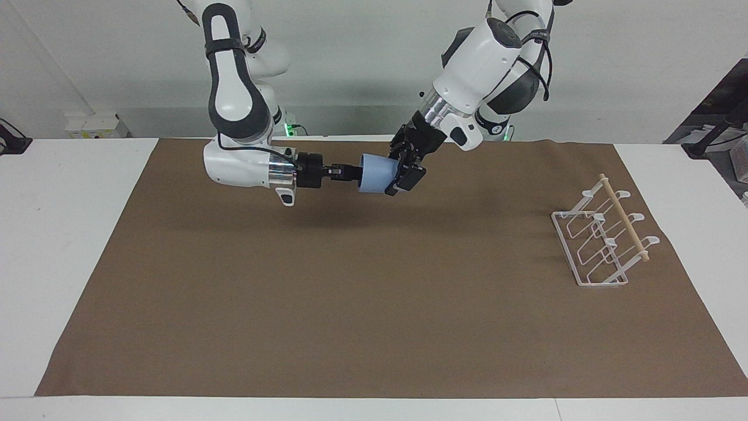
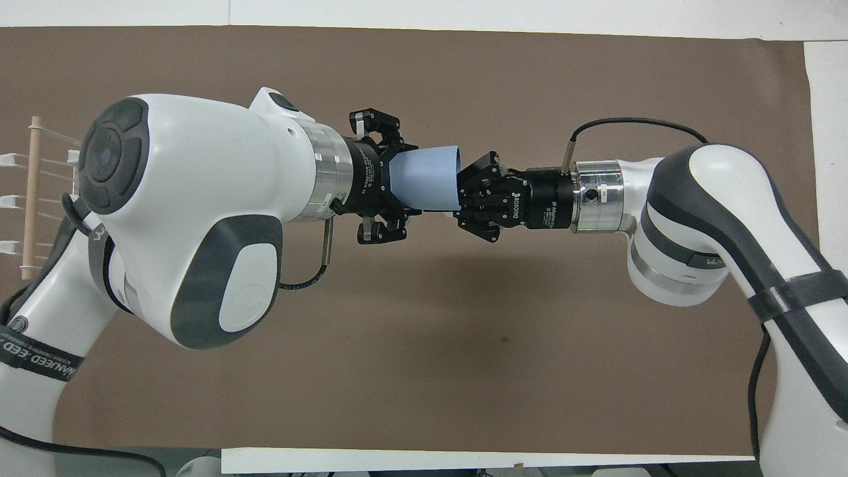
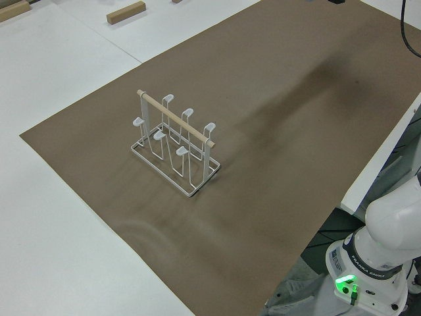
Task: Hang cup on cup holder
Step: 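Open the right gripper and withdraw it while the left gripper holds the cup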
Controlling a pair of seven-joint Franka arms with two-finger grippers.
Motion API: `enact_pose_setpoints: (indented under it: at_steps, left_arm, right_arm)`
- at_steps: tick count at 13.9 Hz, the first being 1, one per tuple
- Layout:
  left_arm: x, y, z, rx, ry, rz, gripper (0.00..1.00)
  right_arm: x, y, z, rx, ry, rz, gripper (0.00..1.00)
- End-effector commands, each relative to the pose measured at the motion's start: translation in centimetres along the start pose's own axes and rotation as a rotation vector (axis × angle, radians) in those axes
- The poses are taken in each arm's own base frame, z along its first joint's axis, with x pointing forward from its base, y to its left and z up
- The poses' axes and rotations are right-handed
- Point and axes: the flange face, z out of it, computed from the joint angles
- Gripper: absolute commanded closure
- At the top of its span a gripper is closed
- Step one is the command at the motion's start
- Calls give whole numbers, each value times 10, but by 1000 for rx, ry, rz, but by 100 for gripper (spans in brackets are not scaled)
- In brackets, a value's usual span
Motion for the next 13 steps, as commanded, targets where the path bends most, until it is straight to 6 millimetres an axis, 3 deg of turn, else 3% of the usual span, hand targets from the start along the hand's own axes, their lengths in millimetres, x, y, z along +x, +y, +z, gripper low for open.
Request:
enact_pose_setpoints:
  at_steps: [1,4,7,11,13]
  left_arm:
    - [-7,0,-5,11,-26,-24,66]
    - [-1,3,-16,48,9,-39,66]
    - [34,18,-38,79,178,-19,66]
    - [107,29,-58,129,570,22,66]
    - [145,40,-78,117,767,54,66]
  right_arm:
    - [-11,-9,-2,14,47,4,1]
    - [-29,-29,-22,-210,137,-159,1]
    - [-39,-39,-60,-456,238,-306,1]
    - [-41,-40,-113,-694,354,-396,1]
    - [-44,-45,-154,-860,443,-445,1]
